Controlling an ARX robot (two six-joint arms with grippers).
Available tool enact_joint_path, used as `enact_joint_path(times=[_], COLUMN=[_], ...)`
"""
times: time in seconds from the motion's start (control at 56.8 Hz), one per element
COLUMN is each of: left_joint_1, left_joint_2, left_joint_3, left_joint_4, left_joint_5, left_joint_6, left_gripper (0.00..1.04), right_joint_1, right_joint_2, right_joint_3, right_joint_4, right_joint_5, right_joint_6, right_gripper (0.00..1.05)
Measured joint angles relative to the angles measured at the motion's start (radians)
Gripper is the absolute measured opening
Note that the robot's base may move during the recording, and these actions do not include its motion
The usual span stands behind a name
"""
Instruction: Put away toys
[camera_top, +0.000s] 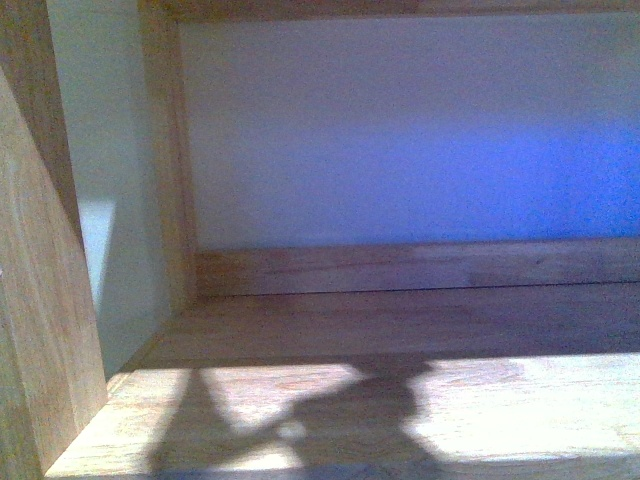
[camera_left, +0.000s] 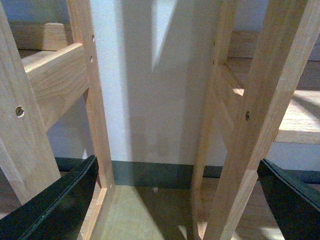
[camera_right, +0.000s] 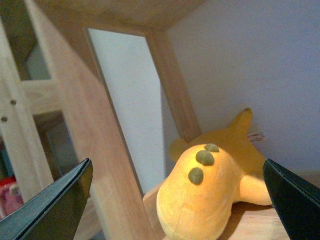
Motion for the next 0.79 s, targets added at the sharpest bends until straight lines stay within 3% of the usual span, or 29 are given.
enact_joint_path(times=[0.088,0.211,0.511,0.669,0.739,0.792], left_joint_1=[0.000,0.000,0.000,0.000,0.000,0.000], left_joint_2=[0.000,0.000,0.000,0.000,0.000,0.000], left_joint_3=[0.000,0.000,0.000,0.000,0.000,0.000], left_joint_4=[0.000,0.000,0.000,0.000,0.000,0.000], left_joint_5=[0.000,0.000,0.000,0.000,0.000,0.000], left_joint_6=[0.000,0.000,0.000,0.000,0.000,0.000], left_gripper=[0.99,0.99,0.99,0.99,0.99,0.99], right_joint_1=[0.016,-0.018,-0.232,-0.315,-0.321,-0.356], right_joint_2=[-0.127,-0.286,-0.599,-0.664,-0.680,-0.710], right_joint_3=[-0.146,-0.320,-0.655,-0.777,-0.770,-0.780], right_joint_4=[0.019,-0.002,-0.050,-0.021,-0.198,-0.335], right_joint_5=[-0.003,-0.009,-0.105,-0.105,-0.026,-0.043], right_joint_6=[-0.111,-0.140,-0.101,-0.109,-0.132,-0.140], right_gripper=[1.04,1.04,1.04,1.04,0.96,0.90])
